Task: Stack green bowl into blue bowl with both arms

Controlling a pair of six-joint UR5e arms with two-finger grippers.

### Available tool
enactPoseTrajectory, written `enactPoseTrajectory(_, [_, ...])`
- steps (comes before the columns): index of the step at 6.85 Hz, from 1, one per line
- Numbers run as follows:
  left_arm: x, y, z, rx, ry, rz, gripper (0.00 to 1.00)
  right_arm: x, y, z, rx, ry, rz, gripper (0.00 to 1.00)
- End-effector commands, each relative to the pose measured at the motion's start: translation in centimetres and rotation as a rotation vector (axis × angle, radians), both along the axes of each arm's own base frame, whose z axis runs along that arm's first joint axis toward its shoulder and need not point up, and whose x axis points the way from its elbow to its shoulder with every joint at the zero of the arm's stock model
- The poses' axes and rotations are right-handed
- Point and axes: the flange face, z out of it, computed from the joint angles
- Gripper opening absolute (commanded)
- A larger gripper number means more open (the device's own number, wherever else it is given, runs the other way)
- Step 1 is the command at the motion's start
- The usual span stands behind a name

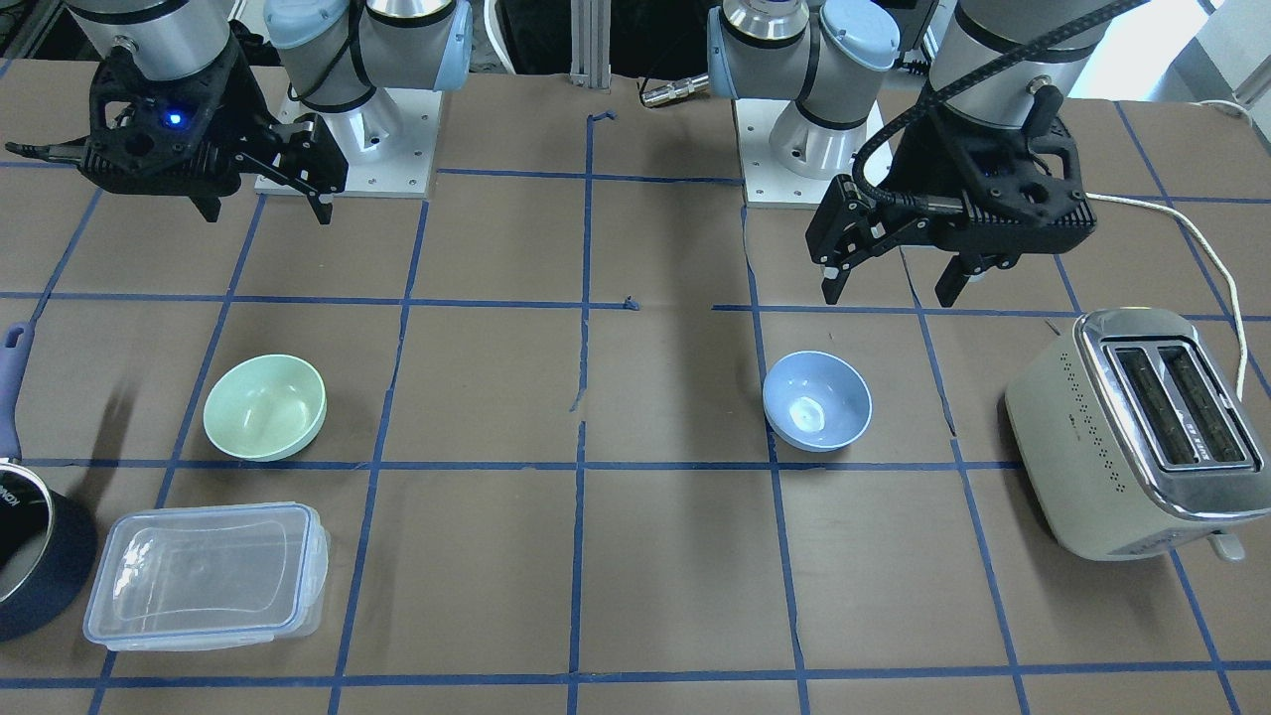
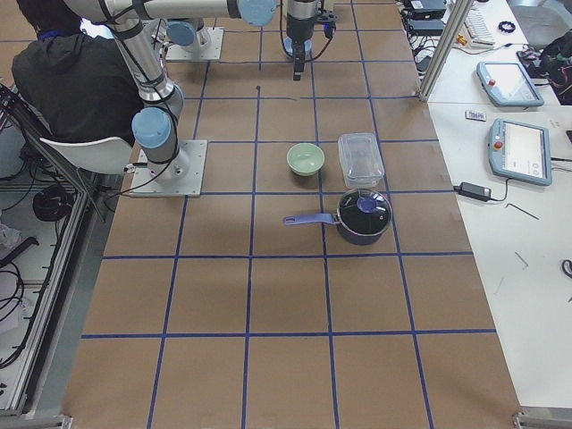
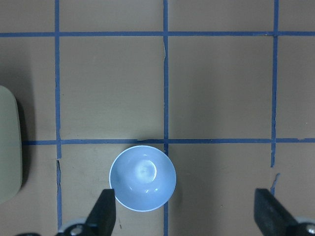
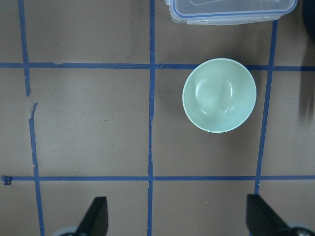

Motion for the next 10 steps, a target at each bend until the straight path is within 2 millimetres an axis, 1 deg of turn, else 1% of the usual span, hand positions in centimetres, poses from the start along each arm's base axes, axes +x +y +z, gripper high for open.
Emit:
enactPoseTrajectory(1, [0.0, -0.3, -0.3, 0.004, 0.003, 0.002, 1.0, 0.0, 0.0, 0.0, -0.001, 0.0, 0.001, 1.0])
enactPoseTrajectory(3, [0.0, 0.1, -0.1, 0.001, 0.0, 0.003, 1.0, 0.0, 0.0, 0.0, 0.001, 0.002, 0.001, 1.0])
enactPoseTrajectory(5, [0.0, 0.1, -0.4, 0.007, 0.002, 0.004, 1.0, 0.0, 0.0, -0.3, 0.006, 0.002, 0.001, 1.0])
enactPoseTrajectory(9, [0.0, 0.2, -0.4, 0.007, 0.0, 0.003, 1.0, -0.1, 0.1, -0.3, 0.007, 0.006, 0.001, 1.0])
enactPoseTrajectory(10, [0.4, 0.3, -1.4, 0.032, -0.006, 0.003, 1.0, -0.1, 0.1, -0.3, 0.007, 0.006, -0.001, 1.0])
